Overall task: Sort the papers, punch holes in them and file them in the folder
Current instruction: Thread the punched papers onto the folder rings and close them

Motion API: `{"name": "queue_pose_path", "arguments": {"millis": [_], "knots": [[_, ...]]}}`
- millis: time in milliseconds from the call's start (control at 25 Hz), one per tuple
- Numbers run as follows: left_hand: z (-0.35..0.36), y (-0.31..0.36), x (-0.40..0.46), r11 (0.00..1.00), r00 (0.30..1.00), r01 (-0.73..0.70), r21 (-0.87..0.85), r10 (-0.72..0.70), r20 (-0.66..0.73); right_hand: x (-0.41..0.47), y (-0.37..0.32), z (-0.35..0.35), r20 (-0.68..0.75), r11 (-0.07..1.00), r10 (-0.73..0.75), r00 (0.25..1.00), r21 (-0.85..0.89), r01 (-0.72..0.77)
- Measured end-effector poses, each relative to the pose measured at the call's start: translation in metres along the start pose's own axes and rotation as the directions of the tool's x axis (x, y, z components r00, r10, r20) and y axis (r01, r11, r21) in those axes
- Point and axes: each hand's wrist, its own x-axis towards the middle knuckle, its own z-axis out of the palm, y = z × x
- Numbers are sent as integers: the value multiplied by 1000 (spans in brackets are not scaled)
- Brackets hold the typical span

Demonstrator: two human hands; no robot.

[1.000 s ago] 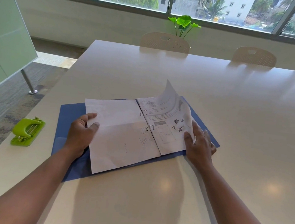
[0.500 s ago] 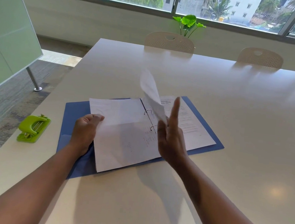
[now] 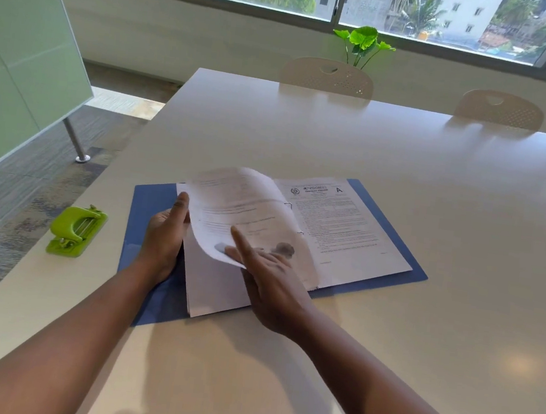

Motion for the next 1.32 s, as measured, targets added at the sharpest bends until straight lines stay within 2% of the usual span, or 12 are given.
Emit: {"name": "queue_pose_path", "arguments": {"millis": [200, 280, 400, 480, 560, 600, 720, 840, 920, 1000, 1160, 1320], "knots": [[2, 1, 0, 999, 1000, 20, 37, -19, -24, 0, -6, 1, 169, 997, 58, 984, 39, -65], [3, 1, -1, 999, 999, 18, 49, -16, -38, -2, -4, -7, 194, 994, 93, 977, 39, -102], [0, -1, 2, 998, 999, 21, 54, -19, -41, -2, 7, -25, 64, 980, 193, 979, 44, -196], [-1, -2, 3, 997, 999, 13, 71, -10, -41, -3, 23, -35, -73, 948, 318, 945, 7, -318], [-1, -3, 3, 997, 999, 0, 76, 3, -37, -5, 42, -47, -188, 874, 470, 862, -33, -484], [-1, -3, 3, 998, 999, -5, 69, 7, -38, -8, 53, -55, -218, 809, 562, 798, -56, -585], [-2, -3, 2, 999, 999, -14, 50, 16, -37, -24, 90, -80, -263, 533, 780, 568, -196, -823], [-3, -4, 2, 999, 999, -27, 25, 27, -24, -44, 116, -95, -235, 315, 893, 383, -279, -907], [-4, -4, 2, 999, 999, -41, 6, 41, -22, -52, 124, -100, -206, 242, 928, 310, -300, -923], [-3, -3, 3, 999, 998, -51, -3, 51, -26, -56, 125, -102, -195, 206, 940, 281, -333, -920], [-2, -3, 2, 999, 999, -45, -23, 44, -16, -62, 119, -94, -185, 220, 931, 313, -398, -890], [-2, -5, 3, 998, 999, -47, -32, 47, 7, -62, 119, -94, -179, 218, 934, 308, -398, -891]]}}
